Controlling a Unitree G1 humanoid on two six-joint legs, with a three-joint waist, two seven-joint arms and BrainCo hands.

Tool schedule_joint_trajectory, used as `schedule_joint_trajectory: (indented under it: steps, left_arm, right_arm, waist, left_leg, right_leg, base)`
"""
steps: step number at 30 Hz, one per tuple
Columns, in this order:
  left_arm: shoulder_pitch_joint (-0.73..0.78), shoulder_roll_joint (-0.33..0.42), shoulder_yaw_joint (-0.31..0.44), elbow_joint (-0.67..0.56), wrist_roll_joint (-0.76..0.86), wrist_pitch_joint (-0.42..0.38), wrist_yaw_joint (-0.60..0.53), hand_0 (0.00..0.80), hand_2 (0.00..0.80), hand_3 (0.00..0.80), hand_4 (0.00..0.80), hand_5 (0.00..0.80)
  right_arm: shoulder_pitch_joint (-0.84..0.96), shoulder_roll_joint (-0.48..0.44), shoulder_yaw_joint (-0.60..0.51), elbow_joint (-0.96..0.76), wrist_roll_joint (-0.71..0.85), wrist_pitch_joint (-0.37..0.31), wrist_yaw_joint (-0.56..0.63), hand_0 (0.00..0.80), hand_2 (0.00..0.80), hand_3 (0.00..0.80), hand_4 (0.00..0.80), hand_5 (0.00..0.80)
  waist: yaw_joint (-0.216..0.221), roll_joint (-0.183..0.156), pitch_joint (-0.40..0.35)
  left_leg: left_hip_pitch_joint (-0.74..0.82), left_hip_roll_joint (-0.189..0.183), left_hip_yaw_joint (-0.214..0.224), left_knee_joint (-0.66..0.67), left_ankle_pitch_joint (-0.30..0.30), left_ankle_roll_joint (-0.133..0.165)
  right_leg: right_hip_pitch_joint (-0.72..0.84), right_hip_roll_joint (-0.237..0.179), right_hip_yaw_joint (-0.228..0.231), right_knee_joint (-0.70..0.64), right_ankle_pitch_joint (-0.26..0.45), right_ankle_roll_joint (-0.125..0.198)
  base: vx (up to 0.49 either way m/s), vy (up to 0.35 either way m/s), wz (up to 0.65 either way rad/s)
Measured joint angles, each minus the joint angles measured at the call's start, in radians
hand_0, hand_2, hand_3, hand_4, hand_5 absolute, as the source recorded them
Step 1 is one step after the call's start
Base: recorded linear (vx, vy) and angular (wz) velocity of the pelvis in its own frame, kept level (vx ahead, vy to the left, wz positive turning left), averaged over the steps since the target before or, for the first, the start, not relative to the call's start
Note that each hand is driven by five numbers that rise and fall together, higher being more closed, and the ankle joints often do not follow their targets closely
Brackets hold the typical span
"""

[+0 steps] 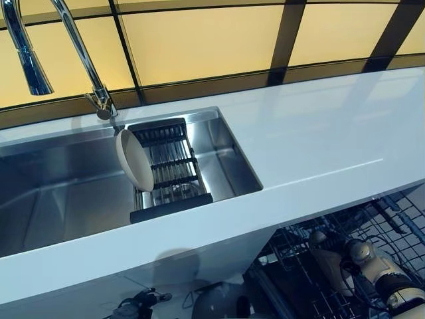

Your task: Take plates into dishwasher

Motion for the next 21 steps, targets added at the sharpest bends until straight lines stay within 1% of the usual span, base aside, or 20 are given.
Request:
schedule_joint_trajectory:
  steps: [4, 7, 8, 9, 10, 21]
  left_arm:
    - [0.000, 0.000, -0.013, 0.000, 0.000, -0.010, -0.002, 0.000, 0.000, 0.000, 0.000, 0.000]
    - [-0.001, 0.000, -0.015, 0.000, 0.000, -0.012, -0.003, 0.000, 0.000, 0.000, 0.000, 0.000]
    - [-0.001, 0.000, -0.015, 0.000, 0.000, -0.012, -0.003, 0.000, 0.000, 0.000, 0.000, 0.000]
    - [0.000, 0.000, -0.015, 0.000, 0.000, -0.012, -0.003, 0.000, 0.000, 0.000, 0.000, 0.000]
    - [-0.001, 0.000, -0.015, 0.001, 0.000, -0.012, -0.003, 0.000, 0.000, 0.000, 0.000, 0.000]
    - [0.000, 0.000, -0.015, 0.001, 0.000, -0.013, -0.002, 0.000, 0.000, 0.000, 0.000, 0.000]
  right_arm:
    - [-0.002, 0.001, 0.000, 0.017, 0.000, 0.000, -0.001, 0.800, 0.800, 0.800, 0.800, 0.800]
    - [-0.002, 0.001, 0.000, 0.045, 0.000, 0.000, -0.001, 0.800, 0.800, 0.800, 0.800, 0.800]
    - [-0.001, 0.001, 0.000, 0.052, 0.000, 0.002, -0.001, 0.549, 0.549, 0.549, 0.549, 0.549]
    - [-0.001, 0.001, 0.000, 0.054, -0.001, 0.002, -0.003, 0.107, 0.107, 0.107, 0.107, 0.107]
    - [-0.001, 0.001, 0.000, 0.054, -0.001, 0.003, -0.006, 0.000, 0.000, 0.000, 0.000, 0.000]
    - [0.002, -0.004, -0.003, 0.044, 0.000, 0.008, -0.015, 0.000, 0.000, 0.000, 0.000, 0.000]
  waist:
    - [0.005, 0.000, 0.000]
    - [0.019, 0.001, 0.000]
    - [0.020, 0.001, 0.000]
    - [0.020, 0.002, 0.000]
    - [0.020, 0.002, 0.000]
    - [0.018, 0.000, 0.001]
  left_leg:
    - [0.000, 0.000, 0.000, 0.000, 0.000, 0.000]
    - [0.000, 0.000, 0.000, 0.000, 0.000, 0.000]
    - [0.000, 0.000, 0.000, 0.000, 0.000, 0.000]
    - [-0.001, 0.000, -0.001, 0.000, 0.000, 0.000]
    - [-0.001, 0.000, -0.001, 0.000, 0.000, 0.000]
    - [-0.001, -0.001, 0.000, 0.000, 0.000, 0.000]
  right_leg:
    - [0.000, 0.000, 0.000, 0.000, 0.000, 0.000]
    - [0.000, 0.000, 0.000, 0.000, 0.000, 0.000]
    - [-0.001, 0.000, 0.000, 0.000, 0.000, 0.000]
    - [-0.001, 0.000, 0.000, 0.000, 0.000, 0.000]
    - [0.000, 0.000, 0.000, 0.000, 0.000, 0.000]
    - [-0.001, 0.000, 0.000, 0.000, 0.000, 0.000]
  base:
    - [0.000, 0.000, 0.00]
    - [0.000, 0.000, 0.00]
    - [0.000, 0.000, 0.00]
    - [0.000, 0.000, 0.00]
    - [0.000, 0.000, 0.00]
    - [0.000, 0.000, 0.00]
